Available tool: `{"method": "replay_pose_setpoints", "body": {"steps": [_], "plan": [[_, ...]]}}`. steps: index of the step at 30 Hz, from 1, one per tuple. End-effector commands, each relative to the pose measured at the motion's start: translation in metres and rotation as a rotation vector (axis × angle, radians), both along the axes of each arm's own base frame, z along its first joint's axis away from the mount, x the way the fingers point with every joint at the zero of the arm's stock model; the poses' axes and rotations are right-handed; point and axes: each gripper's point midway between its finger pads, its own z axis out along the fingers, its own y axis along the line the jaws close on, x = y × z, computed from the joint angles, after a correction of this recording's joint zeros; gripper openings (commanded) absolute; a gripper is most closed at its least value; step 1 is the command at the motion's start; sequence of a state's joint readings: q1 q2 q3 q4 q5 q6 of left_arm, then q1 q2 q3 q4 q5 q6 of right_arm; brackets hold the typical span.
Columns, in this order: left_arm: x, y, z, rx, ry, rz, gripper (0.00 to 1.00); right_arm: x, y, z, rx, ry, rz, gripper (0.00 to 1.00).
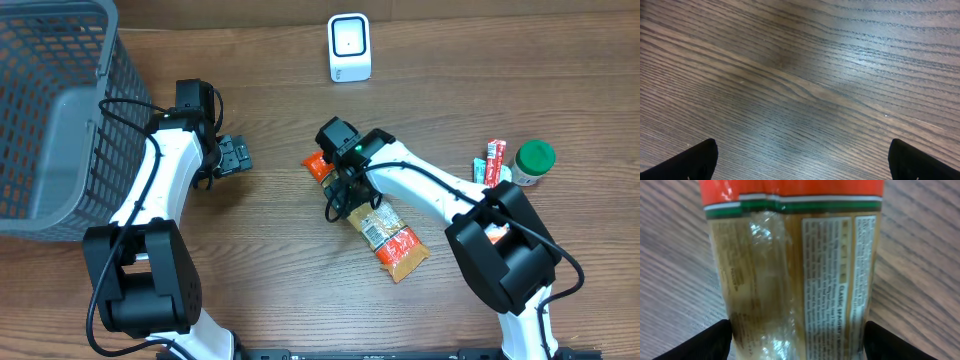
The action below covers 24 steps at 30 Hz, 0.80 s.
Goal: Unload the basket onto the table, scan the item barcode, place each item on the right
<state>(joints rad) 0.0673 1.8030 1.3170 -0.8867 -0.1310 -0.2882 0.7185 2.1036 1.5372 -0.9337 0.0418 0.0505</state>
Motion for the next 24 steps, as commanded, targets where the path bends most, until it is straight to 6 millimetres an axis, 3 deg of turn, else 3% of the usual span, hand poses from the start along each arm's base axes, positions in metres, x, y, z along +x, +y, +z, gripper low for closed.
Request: {"method": "replay_pose_setpoints", "body": {"steps": [1, 7, 10, 12, 17, 24], "plan": [[0.0003, 0.0014, 0.0013, 0.0, -0.005, 0.0, 1.0, -0.0148, 0.0015, -0.0108, -0.003, 0.034, 0.027, 0.84], [0.0003, 0.0014, 0.0013, 0.0, -0.005, 0.0, 1.0, -0.0195, -0.0027, -0.0165, -0.014, 0.047, 0.026, 0.71], [0.0003, 0.0014, 0.0013, 0.0, -0.005, 0.0, 1.0, -0.019, -0.0025, -0.0159, -0.013, 0.045, 0.026, 0.72], [0.0003, 0.0014, 0.0013, 0.0, -0.005, 0.0, 1.0, -0.0188, -0.0023, -0.0157, -0.012, 0.044, 0.026, 0.76], [0.0002, 0.0014, 0.0013, 0.0, -0.004, 0.0, 1.0, -0.0151, 0.001, -0.0154, 0.001, 0.029, 0.027, 1.0], [0.0003, 0.0014, 0.0013, 0.0, -0.005, 0.0, 1.0, -0.0149, 0.0005, -0.0172, 0.0, 0.026, 0.026, 0.96]]}}
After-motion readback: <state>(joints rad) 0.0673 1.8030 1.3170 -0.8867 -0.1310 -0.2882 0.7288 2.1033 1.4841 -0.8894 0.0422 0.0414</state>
